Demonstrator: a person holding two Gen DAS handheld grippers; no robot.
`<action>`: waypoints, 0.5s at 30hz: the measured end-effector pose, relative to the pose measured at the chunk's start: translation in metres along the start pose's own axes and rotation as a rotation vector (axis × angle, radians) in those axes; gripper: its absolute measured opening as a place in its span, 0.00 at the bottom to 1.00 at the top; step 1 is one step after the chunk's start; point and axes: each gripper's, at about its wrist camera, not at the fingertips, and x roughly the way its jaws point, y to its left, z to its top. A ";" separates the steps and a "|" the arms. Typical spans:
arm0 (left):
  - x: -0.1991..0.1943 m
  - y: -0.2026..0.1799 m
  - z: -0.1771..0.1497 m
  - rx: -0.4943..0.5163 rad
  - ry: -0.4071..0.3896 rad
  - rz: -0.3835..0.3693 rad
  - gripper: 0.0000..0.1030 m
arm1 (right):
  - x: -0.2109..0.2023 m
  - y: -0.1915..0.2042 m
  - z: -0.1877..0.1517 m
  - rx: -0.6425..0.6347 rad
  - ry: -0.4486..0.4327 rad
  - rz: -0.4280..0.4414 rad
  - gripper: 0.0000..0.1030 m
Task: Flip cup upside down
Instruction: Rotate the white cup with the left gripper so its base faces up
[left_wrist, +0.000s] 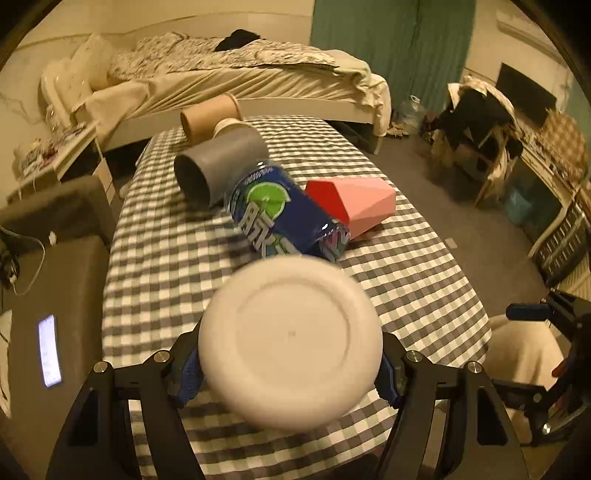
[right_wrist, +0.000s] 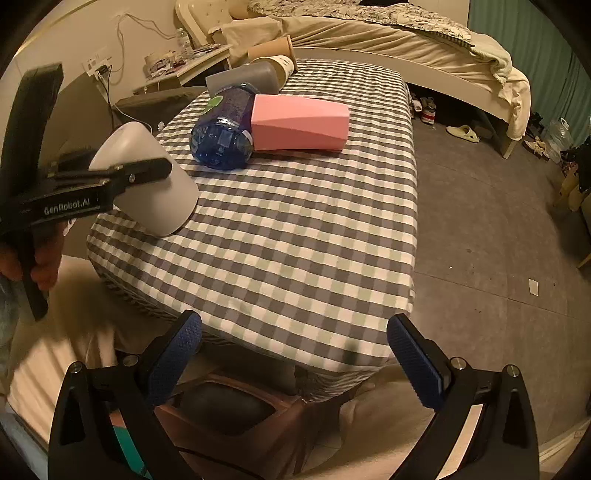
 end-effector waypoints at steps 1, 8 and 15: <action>0.001 -0.002 -0.003 0.007 0.005 0.004 0.73 | 0.000 0.002 0.001 -0.002 0.000 0.001 0.98; 0.006 -0.010 -0.015 -0.026 -0.024 0.044 0.71 | -0.003 0.015 0.002 -0.033 -0.008 -0.002 0.98; 0.015 -0.025 -0.004 -0.087 -0.067 0.027 0.71 | -0.003 0.010 0.000 -0.018 -0.010 -0.009 0.98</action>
